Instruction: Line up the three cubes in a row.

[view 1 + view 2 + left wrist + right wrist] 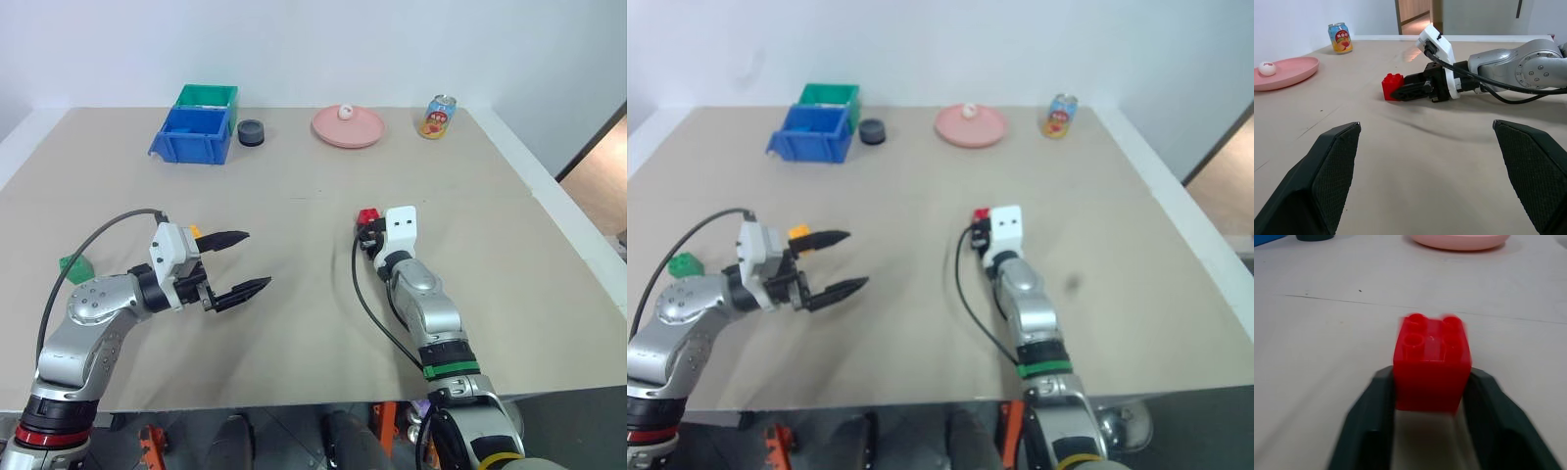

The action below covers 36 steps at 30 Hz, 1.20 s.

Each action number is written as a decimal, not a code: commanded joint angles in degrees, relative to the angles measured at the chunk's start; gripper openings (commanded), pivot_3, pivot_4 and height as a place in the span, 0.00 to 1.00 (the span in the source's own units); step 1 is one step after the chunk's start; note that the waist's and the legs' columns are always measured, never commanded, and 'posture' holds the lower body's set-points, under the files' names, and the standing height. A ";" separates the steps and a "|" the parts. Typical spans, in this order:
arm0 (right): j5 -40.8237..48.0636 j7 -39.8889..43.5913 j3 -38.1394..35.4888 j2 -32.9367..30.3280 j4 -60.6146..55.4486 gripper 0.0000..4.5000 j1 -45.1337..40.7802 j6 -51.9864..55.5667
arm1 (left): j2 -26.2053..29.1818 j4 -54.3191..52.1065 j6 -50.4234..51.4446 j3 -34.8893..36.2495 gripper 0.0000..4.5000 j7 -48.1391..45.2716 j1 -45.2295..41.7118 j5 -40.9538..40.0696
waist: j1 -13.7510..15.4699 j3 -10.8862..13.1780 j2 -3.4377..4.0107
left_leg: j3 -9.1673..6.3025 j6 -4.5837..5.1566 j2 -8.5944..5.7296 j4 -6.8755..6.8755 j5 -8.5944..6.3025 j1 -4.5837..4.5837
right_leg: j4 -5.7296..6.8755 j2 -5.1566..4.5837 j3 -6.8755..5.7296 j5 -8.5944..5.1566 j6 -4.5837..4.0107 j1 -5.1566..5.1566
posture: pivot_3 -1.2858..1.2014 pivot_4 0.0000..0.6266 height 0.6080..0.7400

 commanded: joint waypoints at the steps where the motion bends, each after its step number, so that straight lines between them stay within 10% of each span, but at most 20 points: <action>1: 0.03 -0.12 -1.09 -0.19 -0.05 0.27 -1.96 -1.62 | 0.99 -1.69 0.04 2.21 1.00 -0.32 0.55 -1.47 | -0.01 0.00 0.00 | 0.00 0.00 0.00 0.00 0.00 0.00 | 0.00 0.00 0.00 0.00 0.00 0.00 | 0.52 0.24 0.97; 5: 1.85 1.83 -1.77 0.02 -0.51 0.27 -2.09 -1.46 | 2.07 -0.43 0.98 3.25 1.00 -1.85 2.22 -2.66 | -0.09 0.00 0.00 | 0.00 0.00 0.00 0.00 0.00 0.00 | 0.00 0.00 0.00 0.00 -0.01 -0.01 | 0.52 0.24 0.97; 14: 22.60 50.05 3.22 -18.17 -18.28 0.27 4.93 8.64 | 4.34 3.92 -0.59 5.29 1.00 -7.49 2.34 -3.72 | 0.24 0.03 0.05 | 0.00 0.00 -0.01 0.01 0.00 0.00 | -0.04 -0.03 -0.01 -0.07 0.03 0.09 | 0.52 0.24 0.97; 19: 25.56 62.88 4.74 -25.63 -17.64 0.27 2.98 11.75 | 5.07 3.96 -0.03 5.12 1.00 -9.34 2.59 -4.35 | -0.17 0.04 0.06 | 0.00 0.00 0.02 0.04 0.00 0.06 | -0.03 0.00 -0.02 -0.02 -0.05 0.07 | 0.52 0.24 0.97; 36: 13.79 73.31 14.11 -24.78 -7.76 0.27 0.81 -3.67 | 5.52 1.22 0.73 5.35 1.00 -10.66 3.82 -4.61 | -0.48 0.04 0.05 | 0.04 0.00 0.05 0.06 0.00 0.04 | -0.03 0.03 -0.02 -0.01 -0.02 0.03 | 0.52 0.24 0.97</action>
